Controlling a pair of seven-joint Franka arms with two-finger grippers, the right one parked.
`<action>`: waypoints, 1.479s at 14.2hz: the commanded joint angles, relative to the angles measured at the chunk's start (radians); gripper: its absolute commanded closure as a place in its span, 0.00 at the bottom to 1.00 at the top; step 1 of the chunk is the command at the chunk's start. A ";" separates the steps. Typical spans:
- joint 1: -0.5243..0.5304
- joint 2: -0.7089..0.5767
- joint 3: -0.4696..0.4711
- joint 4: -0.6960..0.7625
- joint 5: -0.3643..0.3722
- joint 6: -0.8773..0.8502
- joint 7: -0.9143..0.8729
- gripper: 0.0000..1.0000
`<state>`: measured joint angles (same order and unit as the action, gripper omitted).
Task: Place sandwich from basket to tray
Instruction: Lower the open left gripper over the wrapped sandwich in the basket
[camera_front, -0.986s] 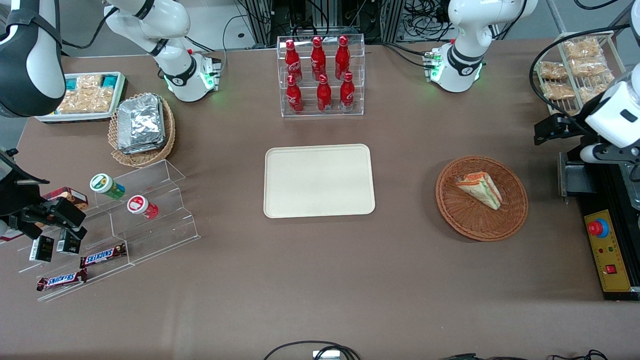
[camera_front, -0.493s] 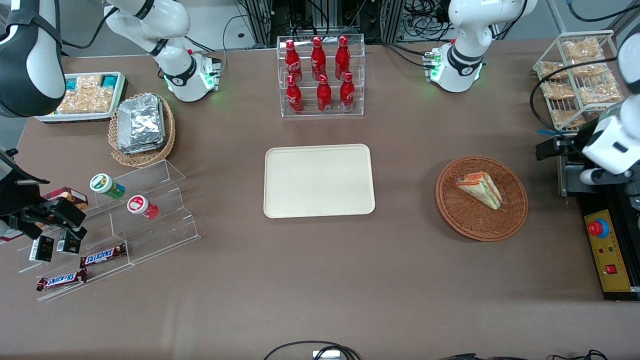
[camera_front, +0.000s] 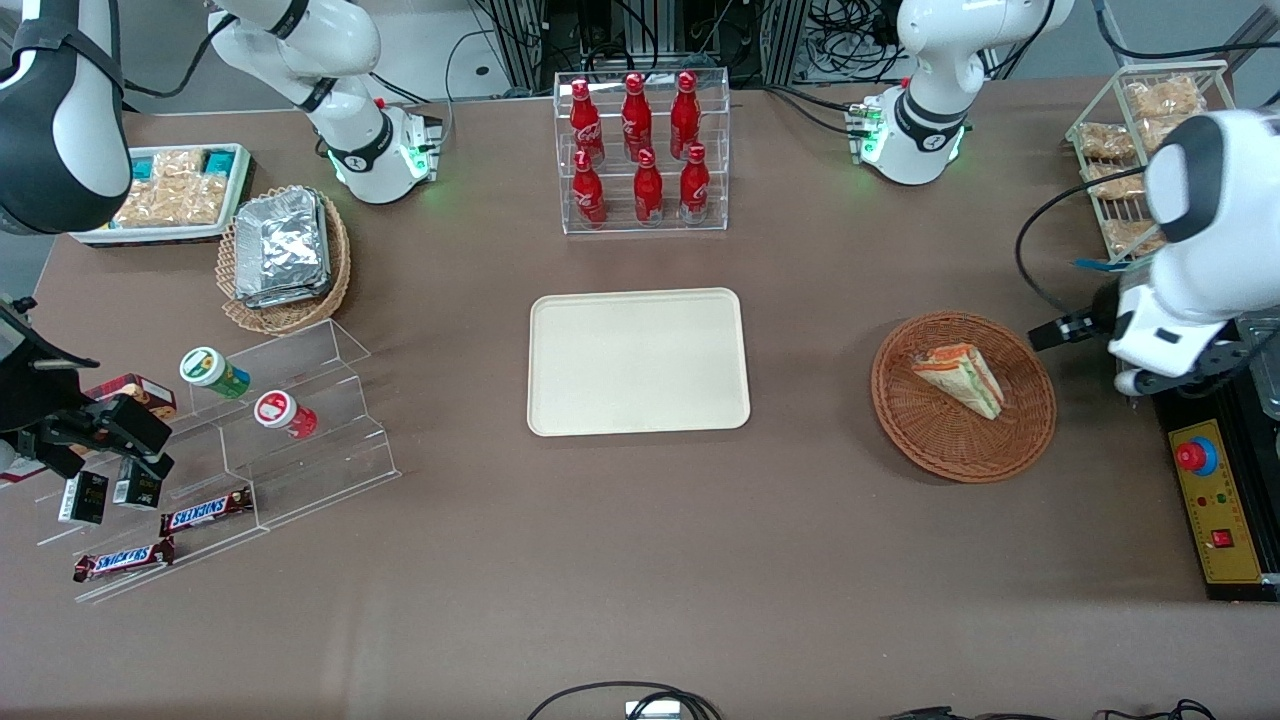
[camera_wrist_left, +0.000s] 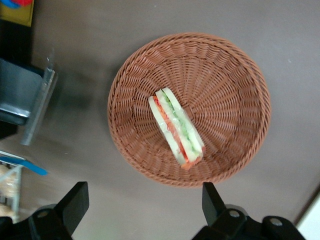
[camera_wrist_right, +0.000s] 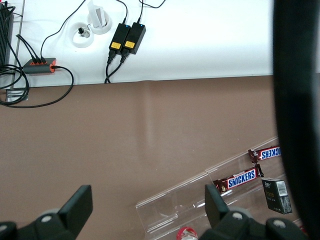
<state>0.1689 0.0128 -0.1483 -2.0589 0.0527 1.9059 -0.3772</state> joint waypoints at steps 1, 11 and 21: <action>-0.005 -0.056 -0.007 -0.151 -0.004 0.145 -0.144 0.00; -0.028 0.012 -0.019 -0.329 -0.002 0.476 -0.353 0.00; -0.031 0.127 -0.019 -0.438 -0.002 0.771 -0.425 0.00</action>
<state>0.1444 0.1291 -0.1664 -2.4719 0.0526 2.6205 -0.7790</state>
